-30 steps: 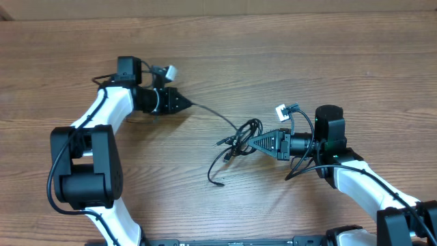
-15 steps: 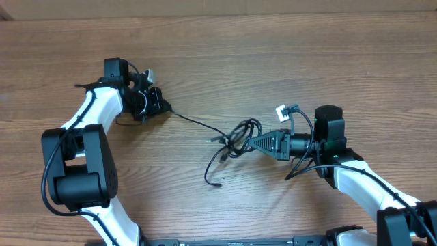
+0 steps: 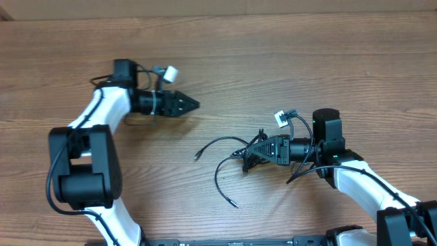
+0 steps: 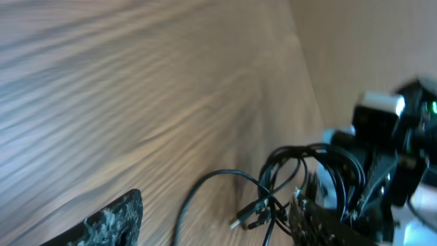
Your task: Untangle cables
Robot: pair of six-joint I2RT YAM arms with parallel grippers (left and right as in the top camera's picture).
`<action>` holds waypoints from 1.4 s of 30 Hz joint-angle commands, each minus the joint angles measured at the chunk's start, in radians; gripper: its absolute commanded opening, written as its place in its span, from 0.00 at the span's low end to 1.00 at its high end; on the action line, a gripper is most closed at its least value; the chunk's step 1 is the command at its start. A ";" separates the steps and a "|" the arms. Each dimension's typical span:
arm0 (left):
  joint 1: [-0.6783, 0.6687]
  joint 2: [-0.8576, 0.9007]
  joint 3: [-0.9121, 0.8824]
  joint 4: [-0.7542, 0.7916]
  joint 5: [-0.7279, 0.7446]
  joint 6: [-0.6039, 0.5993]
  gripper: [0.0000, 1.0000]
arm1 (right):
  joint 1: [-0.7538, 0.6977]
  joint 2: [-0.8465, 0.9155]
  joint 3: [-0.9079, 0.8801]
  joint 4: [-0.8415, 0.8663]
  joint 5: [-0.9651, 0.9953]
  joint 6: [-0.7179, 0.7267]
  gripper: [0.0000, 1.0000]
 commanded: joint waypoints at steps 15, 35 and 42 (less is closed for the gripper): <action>-0.323 0.005 0.013 -0.035 0.074 0.296 0.72 | -0.003 -0.002 0.013 0.090 -0.214 -0.019 0.04; -0.391 0.005 0.013 -0.101 0.043 0.377 0.74 | -0.003 -0.002 0.013 0.270 -0.214 0.197 0.04; -0.422 0.005 0.013 -0.109 0.081 0.436 0.75 | -0.003 -0.002 0.013 0.271 -0.214 0.197 0.04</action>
